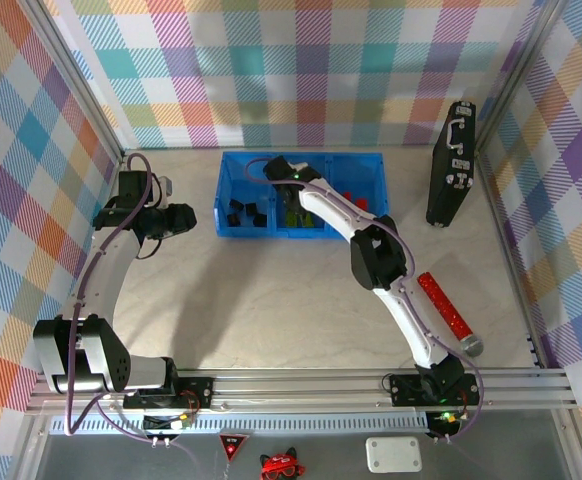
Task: Sort the legos into containers by color
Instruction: Place the lego in the container.
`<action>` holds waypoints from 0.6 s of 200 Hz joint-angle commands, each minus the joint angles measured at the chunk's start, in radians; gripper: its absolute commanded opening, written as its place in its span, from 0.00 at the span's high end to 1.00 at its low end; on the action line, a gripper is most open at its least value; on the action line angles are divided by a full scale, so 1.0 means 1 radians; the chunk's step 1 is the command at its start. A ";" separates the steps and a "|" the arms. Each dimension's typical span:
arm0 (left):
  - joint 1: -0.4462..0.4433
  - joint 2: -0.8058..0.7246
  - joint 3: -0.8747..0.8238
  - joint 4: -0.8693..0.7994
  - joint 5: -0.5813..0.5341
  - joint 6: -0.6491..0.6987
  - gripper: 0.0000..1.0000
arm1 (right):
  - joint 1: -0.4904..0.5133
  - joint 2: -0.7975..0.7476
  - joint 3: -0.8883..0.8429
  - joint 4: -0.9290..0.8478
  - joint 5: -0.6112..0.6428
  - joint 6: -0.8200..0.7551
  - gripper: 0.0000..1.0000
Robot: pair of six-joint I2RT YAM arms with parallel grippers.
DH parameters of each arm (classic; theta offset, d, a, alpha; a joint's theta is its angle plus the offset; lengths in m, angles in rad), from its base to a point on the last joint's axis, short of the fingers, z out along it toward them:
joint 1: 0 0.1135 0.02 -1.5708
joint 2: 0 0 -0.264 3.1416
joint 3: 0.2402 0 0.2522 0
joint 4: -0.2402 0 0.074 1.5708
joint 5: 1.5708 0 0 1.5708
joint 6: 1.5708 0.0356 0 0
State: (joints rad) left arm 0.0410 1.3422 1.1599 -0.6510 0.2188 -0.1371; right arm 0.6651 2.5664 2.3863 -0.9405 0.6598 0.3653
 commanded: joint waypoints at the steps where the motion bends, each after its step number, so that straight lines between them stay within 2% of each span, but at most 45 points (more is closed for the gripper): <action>1: 0.008 -0.017 -0.016 0.005 0.002 0.011 0.56 | 0.002 0.032 0.036 0.021 0.081 -0.019 0.61; 64: 0.007 -0.003 -0.009 -0.002 -0.009 0.013 0.56 | 0.007 -0.001 0.034 0.000 0.125 0.002 0.47; 120: 0.008 0.025 0.005 -0.013 -0.019 0.015 0.55 | 0.026 -0.171 -0.049 -0.024 0.071 0.021 0.41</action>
State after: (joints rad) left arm 0.0410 1.3613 1.1599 -0.6518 0.2153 -0.1371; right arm 0.6815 2.5591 2.3714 -0.9260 0.7292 0.3603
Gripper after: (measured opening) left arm 0.444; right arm 0.568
